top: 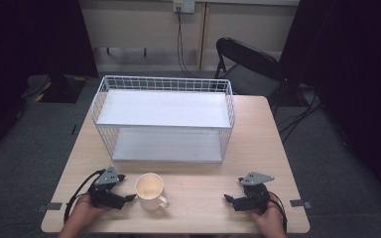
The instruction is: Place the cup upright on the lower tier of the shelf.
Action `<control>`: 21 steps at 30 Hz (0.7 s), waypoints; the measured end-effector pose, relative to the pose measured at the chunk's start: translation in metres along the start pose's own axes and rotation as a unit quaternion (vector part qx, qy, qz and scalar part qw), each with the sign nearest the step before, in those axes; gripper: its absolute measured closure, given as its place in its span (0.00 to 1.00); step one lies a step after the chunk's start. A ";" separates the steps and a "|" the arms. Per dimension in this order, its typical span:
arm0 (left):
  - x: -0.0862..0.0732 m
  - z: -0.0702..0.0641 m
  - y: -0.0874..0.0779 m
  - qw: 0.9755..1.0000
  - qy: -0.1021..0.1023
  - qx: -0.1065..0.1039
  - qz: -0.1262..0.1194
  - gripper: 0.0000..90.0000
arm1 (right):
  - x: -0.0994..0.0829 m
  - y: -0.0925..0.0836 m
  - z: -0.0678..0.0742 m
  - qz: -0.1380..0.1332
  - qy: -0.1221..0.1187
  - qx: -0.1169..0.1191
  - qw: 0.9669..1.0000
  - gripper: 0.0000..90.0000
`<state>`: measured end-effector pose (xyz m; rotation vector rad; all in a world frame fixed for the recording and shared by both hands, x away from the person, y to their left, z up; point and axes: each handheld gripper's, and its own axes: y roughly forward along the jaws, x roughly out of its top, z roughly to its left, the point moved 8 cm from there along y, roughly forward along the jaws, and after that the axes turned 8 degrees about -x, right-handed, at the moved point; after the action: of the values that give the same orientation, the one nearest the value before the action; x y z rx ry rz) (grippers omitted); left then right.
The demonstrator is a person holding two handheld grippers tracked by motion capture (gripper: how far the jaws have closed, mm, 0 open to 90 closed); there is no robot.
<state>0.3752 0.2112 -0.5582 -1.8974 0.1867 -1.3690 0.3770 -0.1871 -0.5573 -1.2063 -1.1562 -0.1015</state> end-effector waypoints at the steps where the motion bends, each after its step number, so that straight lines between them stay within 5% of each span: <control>1: 0.000 0.000 0.000 1.000 0.000 0.000 0.000 0.16 | 0.000 0.000 0.000 0.000 0.000 0.000 1.000 0.16; 12: -0.002 0.004 -0.010 0.999 -0.034 -0.008 -0.002 0.17 | 0.000 0.000 0.000 0.000 0.000 0.000 1.000 0.16; 17: 0.008 0.002 -0.019 0.999 -0.043 -0.024 -0.017 0.18 | 0.000 0.000 0.000 0.000 0.000 0.000 1.000 0.16; 21: 0.016 0.004 -0.027 0.998 -0.055 -0.015 -0.024 0.17 | 0.000 0.000 0.000 0.000 0.000 0.000 1.000 0.16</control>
<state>0.3767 0.2235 -0.5291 -2.0084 0.1077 -1.2948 0.3771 -0.1871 -0.5573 -1.2059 -1.1571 -0.1012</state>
